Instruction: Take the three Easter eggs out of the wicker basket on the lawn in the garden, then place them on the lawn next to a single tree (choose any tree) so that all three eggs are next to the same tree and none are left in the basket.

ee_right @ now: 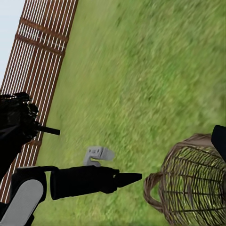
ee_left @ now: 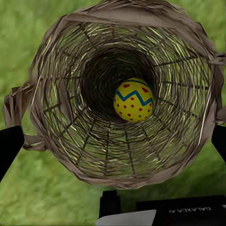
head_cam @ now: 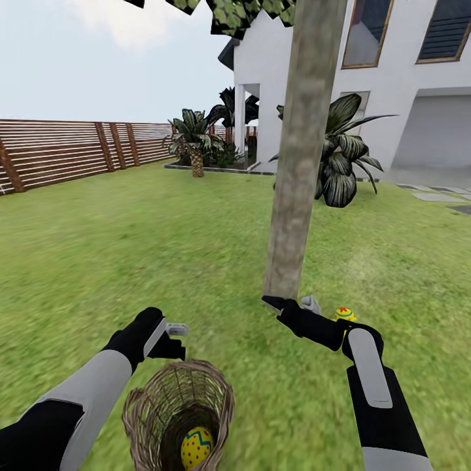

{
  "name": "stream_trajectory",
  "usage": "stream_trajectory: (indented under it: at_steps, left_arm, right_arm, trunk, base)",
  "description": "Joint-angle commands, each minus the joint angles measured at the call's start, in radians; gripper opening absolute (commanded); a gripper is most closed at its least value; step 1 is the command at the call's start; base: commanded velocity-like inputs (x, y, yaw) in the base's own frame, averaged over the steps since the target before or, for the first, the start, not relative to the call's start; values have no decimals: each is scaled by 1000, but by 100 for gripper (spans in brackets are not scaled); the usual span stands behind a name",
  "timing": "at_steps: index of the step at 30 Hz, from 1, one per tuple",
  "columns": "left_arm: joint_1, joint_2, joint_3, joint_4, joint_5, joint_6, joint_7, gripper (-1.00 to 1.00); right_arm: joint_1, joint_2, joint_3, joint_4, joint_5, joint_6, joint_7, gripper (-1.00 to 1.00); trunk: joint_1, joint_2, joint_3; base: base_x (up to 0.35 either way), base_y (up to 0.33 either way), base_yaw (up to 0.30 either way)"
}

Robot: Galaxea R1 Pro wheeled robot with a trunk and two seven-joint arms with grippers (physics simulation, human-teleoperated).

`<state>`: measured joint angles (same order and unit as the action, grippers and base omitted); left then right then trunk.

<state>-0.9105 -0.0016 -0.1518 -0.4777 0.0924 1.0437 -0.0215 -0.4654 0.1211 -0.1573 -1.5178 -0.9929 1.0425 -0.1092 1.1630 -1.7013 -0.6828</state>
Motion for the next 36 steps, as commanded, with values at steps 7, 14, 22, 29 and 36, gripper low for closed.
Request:
stream_trajectory:
  at_steps: [7, 14, 22, 29, 36]
  left_arm:
    - [-1, 0, -6, -2, 8, 3, 0, 100]
    - [-1, -1, -6, -2, 7, -11, 0, 100]
    - [-1, -1, -6, -1, 7, -21, 0, 100]
    - [-1, -1, -6, -2, 7, -23, 0, 100]
    - [-1, -2, -6, -2, 7, -24, 0, 100]
  right_arm:
    - [-1, 1, -2, -1, -12, 5, -10, 100]
    - [-1, 1, -2, -1, -12, 5, -10, 100]
    - [-1, 1, -2, -1, -13, 5, -10, 100]
    - [-1, 0, -2, -1, -13, 5, -10, 100]
    - [-1, 0, -2, -1, -13, 5, -10, 100]
  trunk:
    - [27, -50, -23]
    - [54, -99, -45]
    - [84, -155, -70]
    - [111, -204, -92]
    - [138, -253, -114]
  base:
    - [0, 0, 0]
    - [0, 0, 0]
    - [0, 0, 0]
    - [0, 0, 0]
    - [0, 0, 0]
